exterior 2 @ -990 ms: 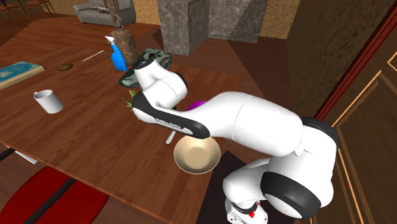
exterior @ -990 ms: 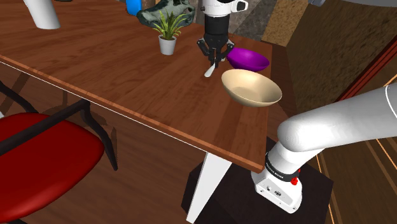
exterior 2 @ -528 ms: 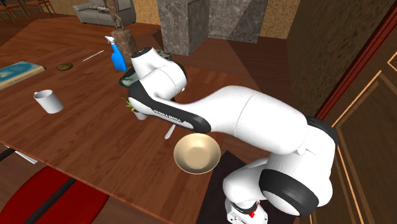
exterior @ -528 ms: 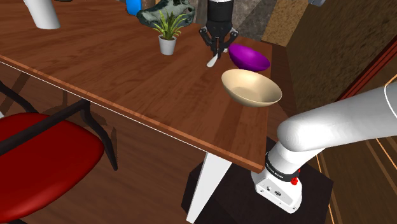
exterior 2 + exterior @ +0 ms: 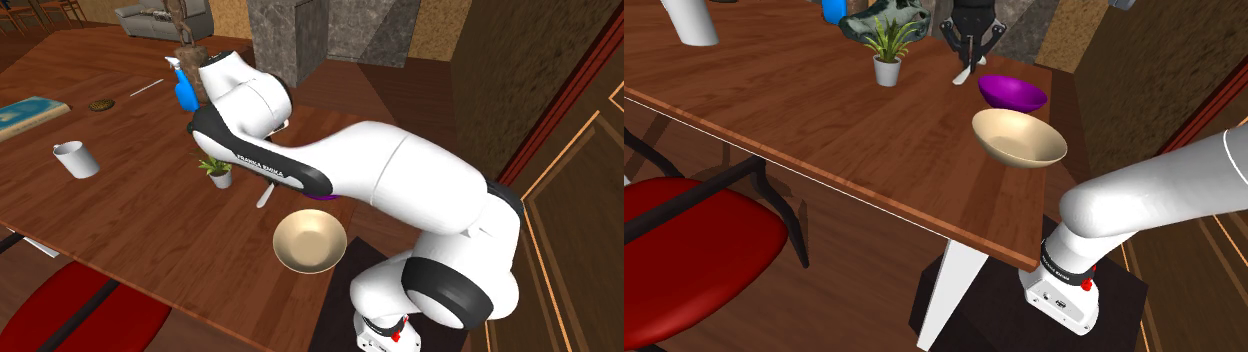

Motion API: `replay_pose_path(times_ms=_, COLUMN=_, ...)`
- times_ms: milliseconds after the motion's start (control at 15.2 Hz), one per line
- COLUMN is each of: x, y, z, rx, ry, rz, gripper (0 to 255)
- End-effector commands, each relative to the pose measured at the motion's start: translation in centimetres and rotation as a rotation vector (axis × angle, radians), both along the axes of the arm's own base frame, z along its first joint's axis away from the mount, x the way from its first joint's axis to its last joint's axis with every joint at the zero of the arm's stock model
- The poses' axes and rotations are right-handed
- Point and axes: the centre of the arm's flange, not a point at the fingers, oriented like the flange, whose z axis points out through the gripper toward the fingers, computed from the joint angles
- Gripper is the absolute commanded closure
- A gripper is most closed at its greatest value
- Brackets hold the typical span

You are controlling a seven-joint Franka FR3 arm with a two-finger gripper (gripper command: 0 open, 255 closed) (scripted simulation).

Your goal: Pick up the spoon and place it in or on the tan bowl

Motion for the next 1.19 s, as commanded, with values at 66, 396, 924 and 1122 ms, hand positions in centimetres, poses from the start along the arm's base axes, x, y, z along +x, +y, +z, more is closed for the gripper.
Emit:
replay_pose_path(times_ms=66, x=0.0, y=0.0, z=1.6, rx=0.000, ry=0.000, rz=0.000, gripper=255)
replay_pose_path(times_ms=396, x=-2.6, y=0.7, z=2.9, rx=0.000, ry=0.000, rz=0.000, gripper=255)
replay_pose_path(times_ms=924, x=-12.7, y=3.5, z=3.5, rx=0.000, ry=0.000, rz=0.000, gripper=255)
replay_pose_path(times_ms=1122, x=-17.6, y=4.9, z=3.8, rx=0.000, ry=0.000, rz=0.000, gripper=255)
